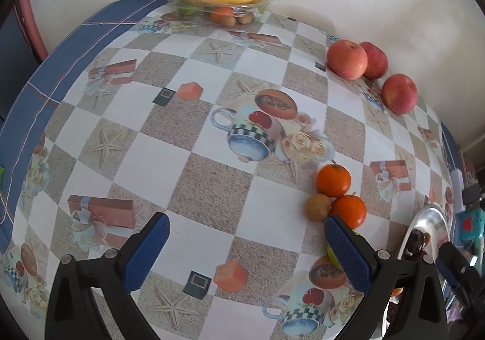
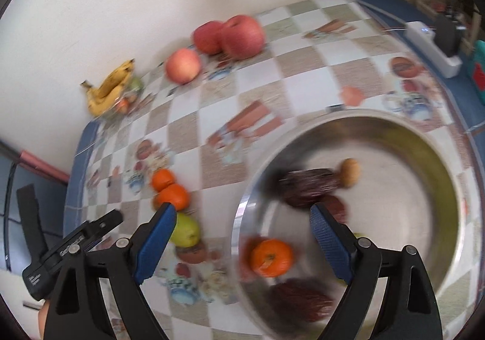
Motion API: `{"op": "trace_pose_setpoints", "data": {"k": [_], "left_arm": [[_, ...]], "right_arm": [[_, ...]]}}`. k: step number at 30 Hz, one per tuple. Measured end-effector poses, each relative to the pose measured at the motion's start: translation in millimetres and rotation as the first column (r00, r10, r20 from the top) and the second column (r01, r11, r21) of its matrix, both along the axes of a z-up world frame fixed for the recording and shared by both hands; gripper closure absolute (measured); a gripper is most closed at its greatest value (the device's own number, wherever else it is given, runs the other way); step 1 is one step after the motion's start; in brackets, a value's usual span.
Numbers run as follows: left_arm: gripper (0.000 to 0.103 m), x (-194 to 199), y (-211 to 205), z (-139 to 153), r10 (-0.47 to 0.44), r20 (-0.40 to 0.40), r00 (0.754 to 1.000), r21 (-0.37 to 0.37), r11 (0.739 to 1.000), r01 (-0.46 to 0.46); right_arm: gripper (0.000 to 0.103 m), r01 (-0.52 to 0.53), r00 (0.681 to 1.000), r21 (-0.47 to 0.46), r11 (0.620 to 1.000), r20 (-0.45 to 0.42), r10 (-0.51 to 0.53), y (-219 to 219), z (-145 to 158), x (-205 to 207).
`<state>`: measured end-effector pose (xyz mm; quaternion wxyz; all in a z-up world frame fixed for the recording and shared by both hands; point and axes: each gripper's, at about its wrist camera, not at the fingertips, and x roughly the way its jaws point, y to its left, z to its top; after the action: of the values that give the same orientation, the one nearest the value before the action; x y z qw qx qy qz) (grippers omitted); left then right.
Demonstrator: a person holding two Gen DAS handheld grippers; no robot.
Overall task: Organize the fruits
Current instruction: 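Move both tools back to the row of oranges, kiwi and green pear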
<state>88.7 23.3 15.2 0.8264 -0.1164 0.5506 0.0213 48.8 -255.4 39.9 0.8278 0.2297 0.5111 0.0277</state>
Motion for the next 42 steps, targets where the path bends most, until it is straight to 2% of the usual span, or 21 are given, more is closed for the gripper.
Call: {"op": "trace_pose_setpoints", "data": {"k": [6,16,17,19,23,27,36,40,42], "left_arm": [[0.000,3.4,13.4,1.8,0.032,0.001,0.999,0.004,0.999,-0.032],[0.000,8.2,47.6,2.5,0.104,-0.009,0.995,-0.031,0.994,-0.104],[0.000,9.0,48.8,0.1,0.102,-0.017,0.995,-0.028,0.994,-0.103],[0.000,11.5,50.3,-5.8,0.096,-0.035,0.995,-0.016,0.995,-0.097],[0.000,16.1,54.4,-19.3,0.101,-0.078,0.992,-0.010,0.995,-0.102],[0.000,17.2,53.9,-23.4,0.095,-0.091,0.991,-0.027,0.995,-0.098],[0.000,20.8,48.7,-29.4,0.071,-0.108,0.992,-0.039,0.996,-0.075],[0.000,20.8,49.9,-33.6,0.071,-0.120,0.990,-0.032,0.997,-0.075],[0.000,21.2,50.5,-36.5,0.073,-0.128,0.989,-0.029,0.997,-0.077]], "right_arm": [[0.013,-0.129,0.992,-0.034,0.991,-0.021,0.128,52.2,-2.7,12.5],[0.013,-0.289,0.955,-0.086,0.954,-0.093,0.281,123.7,-25.5,34.7],[0.013,-0.294,0.953,-0.084,0.952,-0.106,0.284,126.4,-30.2,37.1],[0.002,-0.299,0.950,-0.115,0.947,-0.126,0.284,131.0,-38.5,41.7],[0.002,-0.319,0.944,-0.205,0.926,-0.159,0.290,138.2,-50.4,46.2],[0.001,-0.311,0.942,-0.178,0.934,-0.185,0.279,136.1,-65.1,51.8],[0.000,-0.331,0.940,-0.282,0.901,-0.179,0.289,150.6,-70.4,53.0],[0.000,-0.358,0.932,-0.365,0.859,-0.193,0.306,165.7,-76.2,51.8],[0.000,-0.350,0.935,-0.351,0.868,-0.187,0.302,164.4,-76.4,52.5]]}}
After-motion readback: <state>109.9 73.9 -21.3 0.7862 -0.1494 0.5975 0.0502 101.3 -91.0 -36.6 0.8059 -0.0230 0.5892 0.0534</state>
